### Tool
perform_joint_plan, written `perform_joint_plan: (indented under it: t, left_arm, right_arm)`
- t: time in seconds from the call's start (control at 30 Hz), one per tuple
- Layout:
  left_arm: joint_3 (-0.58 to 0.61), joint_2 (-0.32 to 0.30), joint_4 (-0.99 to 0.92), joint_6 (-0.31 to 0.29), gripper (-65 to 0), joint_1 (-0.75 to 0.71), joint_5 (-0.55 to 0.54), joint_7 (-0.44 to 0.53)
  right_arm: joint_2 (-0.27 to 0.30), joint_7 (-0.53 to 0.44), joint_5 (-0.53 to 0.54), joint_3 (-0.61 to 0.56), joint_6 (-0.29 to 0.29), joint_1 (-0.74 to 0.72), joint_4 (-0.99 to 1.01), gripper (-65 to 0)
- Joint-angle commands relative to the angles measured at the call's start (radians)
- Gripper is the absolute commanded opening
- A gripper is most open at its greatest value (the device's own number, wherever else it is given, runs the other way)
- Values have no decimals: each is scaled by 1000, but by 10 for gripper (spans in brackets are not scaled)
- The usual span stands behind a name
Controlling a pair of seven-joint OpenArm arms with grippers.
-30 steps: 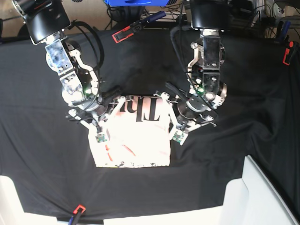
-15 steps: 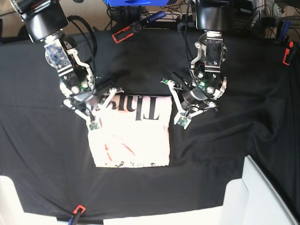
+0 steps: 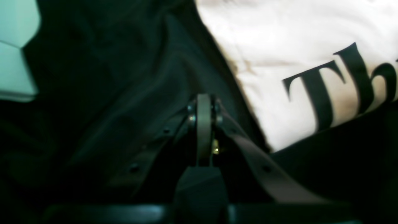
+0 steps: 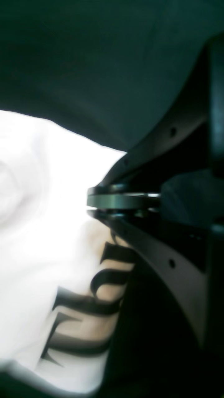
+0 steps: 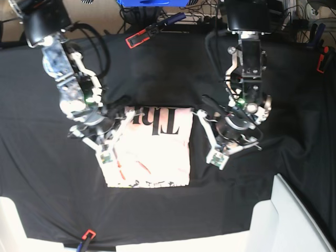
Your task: Fold the T-shirt properly
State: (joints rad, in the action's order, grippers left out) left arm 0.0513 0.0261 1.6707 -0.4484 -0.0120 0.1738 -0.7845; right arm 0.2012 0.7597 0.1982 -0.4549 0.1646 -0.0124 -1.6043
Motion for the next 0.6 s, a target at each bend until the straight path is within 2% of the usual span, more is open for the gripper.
perform_joint_plan:
  t: [0.0,0.1,0.13,0.2,0.27,0.4,0.5,0.57]
  left_arm:
    - [-28,-4,29,6,-650,10,-4,20]
    - [-124,-4,26,6,-650,10,-4,21]
    - [-152,-7,19,0,-650,11,-4,23]
    - [-175,-44,12,-49,-650,5,-4,67]
    - [-178,-87,-10,-108,-650,-36,-3,178]
    - [-179,-174,-73,-117,-650,-165,-3,454]
    - [-189,-206,-134,-114,-650,-245,-6,666]
    - [-196,-203,-145,-102,-650,-300,-6,778]
  right_arm:
    - [19,-12,-12,6,5,-8,-27,-650]
    - [77,-30,-12,6,5,-13,-34,-650]
    - [105,-61,-12,6,5,-13,-34,-650]
    - [183,-157,-13,-3,3,2,-34,-650]
    - [258,-285,-13,-5,2,58,-37,-650]
    - [381,-610,-13,0,2,200,-34,-650]
    - [418,-816,-15,12,2,303,-34,-650]
    - [422,-903,-16,31,2,358,-32,-650]
